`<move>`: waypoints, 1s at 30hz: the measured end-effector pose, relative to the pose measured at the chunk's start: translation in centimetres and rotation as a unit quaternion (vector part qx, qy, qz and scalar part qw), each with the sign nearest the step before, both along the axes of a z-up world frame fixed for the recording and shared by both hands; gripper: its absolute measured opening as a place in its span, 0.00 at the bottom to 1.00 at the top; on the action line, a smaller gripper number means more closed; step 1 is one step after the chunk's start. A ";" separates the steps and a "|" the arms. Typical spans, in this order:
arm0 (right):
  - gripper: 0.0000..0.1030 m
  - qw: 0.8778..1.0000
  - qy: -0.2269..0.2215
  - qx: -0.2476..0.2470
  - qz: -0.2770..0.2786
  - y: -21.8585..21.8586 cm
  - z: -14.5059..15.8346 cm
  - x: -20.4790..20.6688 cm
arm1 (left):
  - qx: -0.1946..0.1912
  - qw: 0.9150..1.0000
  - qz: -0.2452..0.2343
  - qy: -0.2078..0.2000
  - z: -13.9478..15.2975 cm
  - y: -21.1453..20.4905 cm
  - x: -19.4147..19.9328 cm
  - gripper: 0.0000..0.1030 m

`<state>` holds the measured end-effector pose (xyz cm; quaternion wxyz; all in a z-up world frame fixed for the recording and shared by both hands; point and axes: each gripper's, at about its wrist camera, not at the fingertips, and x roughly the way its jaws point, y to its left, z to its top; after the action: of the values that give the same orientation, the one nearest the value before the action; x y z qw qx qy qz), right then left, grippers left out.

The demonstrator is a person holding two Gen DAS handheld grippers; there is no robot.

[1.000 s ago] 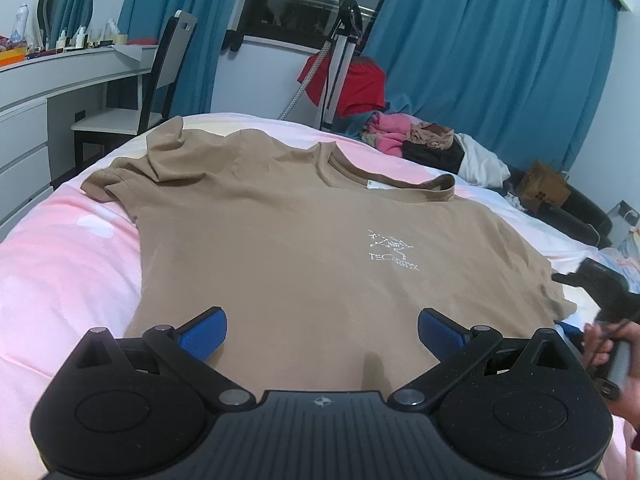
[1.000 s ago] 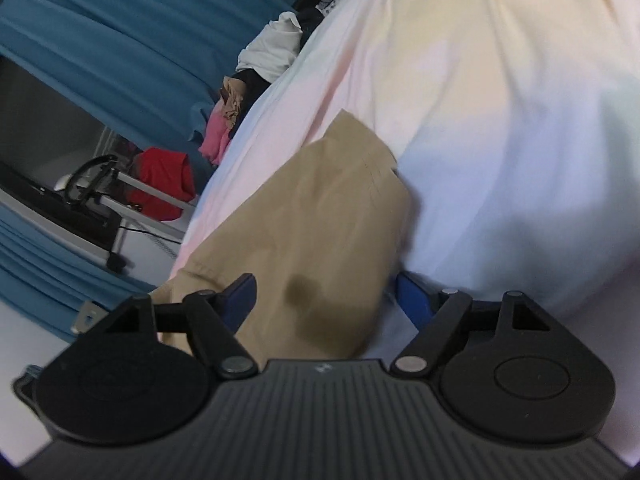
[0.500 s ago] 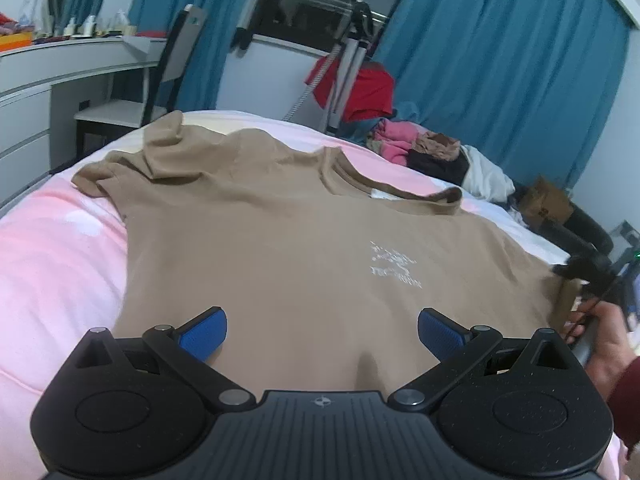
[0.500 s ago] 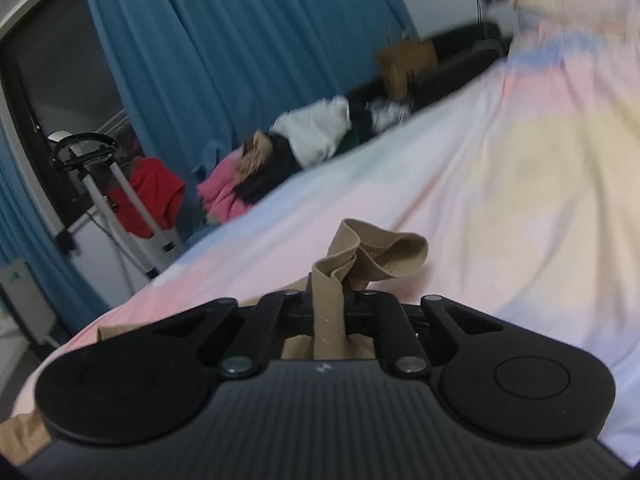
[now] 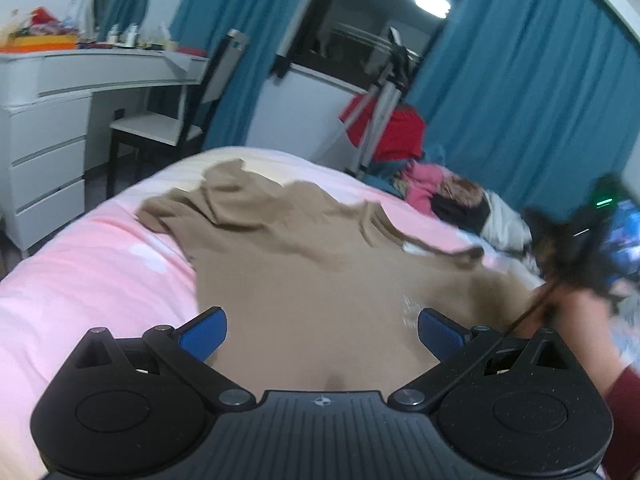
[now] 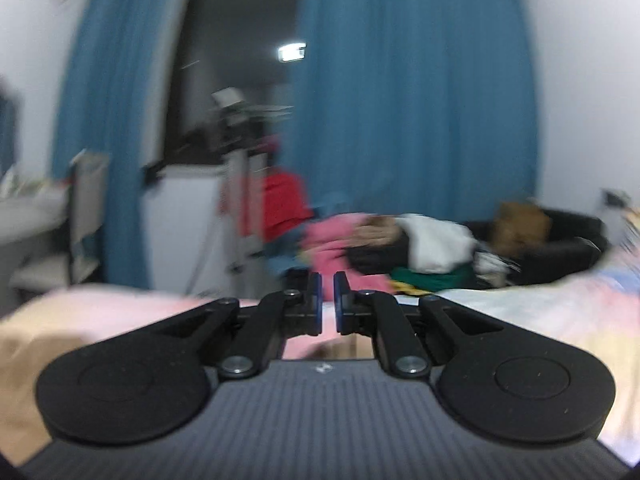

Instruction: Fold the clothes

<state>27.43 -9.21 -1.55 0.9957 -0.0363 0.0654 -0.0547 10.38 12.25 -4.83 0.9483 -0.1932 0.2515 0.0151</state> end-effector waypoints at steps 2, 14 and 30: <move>0.08 0.998 0.020 -0.041 0.032 4.2 -1.7 0.8 | -0.015 1.000 0.011 -0.001 0.1 1.2 -0.2 1.00; 0.08 0.991 0.091 -0.044 0.091 7.3 -4.8 1.4 | -0.041 0.999 0.026 0.019 -1.6 3.4 0.7 1.00; 0.79 0.967 0.149 0.195 0.064 -9.2 -1.4 -22.0 | -0.008 0.997 -0.072 0.011 -1.7 -2.1 -0.7 0.98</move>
<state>5.44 -18.42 -2.94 0.9641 0.1466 0.2197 0.0292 9.72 10.15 -6.50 0.9426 -0.1820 0.2750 -0.0529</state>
